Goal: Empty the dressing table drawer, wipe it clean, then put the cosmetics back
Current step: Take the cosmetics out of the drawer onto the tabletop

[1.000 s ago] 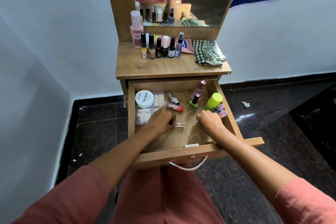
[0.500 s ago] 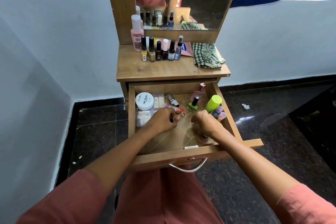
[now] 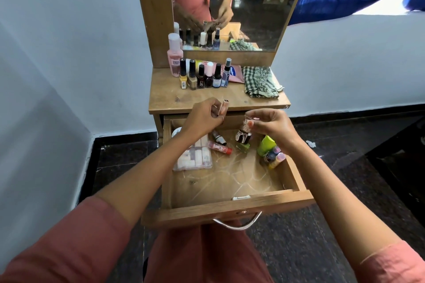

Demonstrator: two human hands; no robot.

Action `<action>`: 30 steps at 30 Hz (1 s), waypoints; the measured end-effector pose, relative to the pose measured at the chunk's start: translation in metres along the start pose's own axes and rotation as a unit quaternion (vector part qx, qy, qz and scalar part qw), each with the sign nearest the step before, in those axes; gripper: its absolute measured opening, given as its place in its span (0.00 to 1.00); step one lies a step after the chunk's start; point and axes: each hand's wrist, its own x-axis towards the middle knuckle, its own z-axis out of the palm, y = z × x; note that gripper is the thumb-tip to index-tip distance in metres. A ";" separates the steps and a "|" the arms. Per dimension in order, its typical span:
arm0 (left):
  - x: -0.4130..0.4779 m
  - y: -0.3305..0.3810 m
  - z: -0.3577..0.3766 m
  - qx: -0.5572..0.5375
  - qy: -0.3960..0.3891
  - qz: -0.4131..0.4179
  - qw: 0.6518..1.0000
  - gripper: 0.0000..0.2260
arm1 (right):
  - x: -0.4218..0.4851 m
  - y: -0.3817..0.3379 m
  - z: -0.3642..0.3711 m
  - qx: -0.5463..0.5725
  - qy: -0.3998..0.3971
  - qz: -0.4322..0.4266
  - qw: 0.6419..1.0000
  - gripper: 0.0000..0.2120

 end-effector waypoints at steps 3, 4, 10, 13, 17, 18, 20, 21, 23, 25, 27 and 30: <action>0.018 0.013 -0.004 0.015 0.021 0.020 0.999 0.11 | 0.011 -0.011 -0.002 0.010 0.015 -0.026 1.000 0.13; 0.024 0.017 -0.004 0.020 0.026 0.024 0.999 0.10 | 0.015 -0.014 -0.002 0.010 0.030 -0.036 0.999 0.12; 0.055 0.032 0.004 0.043 0.052 0.011 0.998 0.04 | 0.045 -0.024 -0.004 -0.004 0.086 -0.041 0.995 0.14; 0.070 0.040 0.011 0.055 0.071 -0.006 0.996 0.06 | 0.062 -0.031 -0.005 -0.026 0.116 -0.054 0.991 0.15; 0.082 0.046 0.021 0.065 0.095 -0.042 0.992 0.10 | 0.083 -0.036 -0.004 -0.067 0.153 -0.055 0.984 0.10; 0.084 0.046 0.023 0.068 0.099 -0.050 0.992 0.11 | 0.088 -0.036 -0.003 -0.075 0.157 -0.049 0.984 0.09; 0.087 0.045 0.028 0.075 0.105 -0.066 0.989 0.11 | 0.098 -0.037 -0.002 -0.093 0.162 -0.044 0.981 0.09; 0.088 0.044 0.031 0.081 0.105 -0.074 0.988 0.11 | 0.102 -0.038 -0.002 -0.100 0.166 -0.044 0.980 0.10; 0.091 0.041 0.034 0.092 0.102 -0.085 0.987 0.10 | 0.110 -0.039 -0.001 -0.110 0.176 -0.045 0.977 0.10; 0.092 0.039 0.036 0.093 0.106 -0.087 0.986 0.09 | 0.115 -0.037 0.002 -0.139 0.181 -0.049 0.972 0.11; 0.094 0.038 0.037 0.097 0.115 -0.084 0.985 0.09 | 0.117 -0.034 0.006 -0.172 0.184 -0.053 0.966 0.11; 0.095 0.037 0.038 0.102 0.119 -0.078 0.985 0.09 | 0.121 -0.030 0.013 -0.192 0.188 -0.060 0.961 0.11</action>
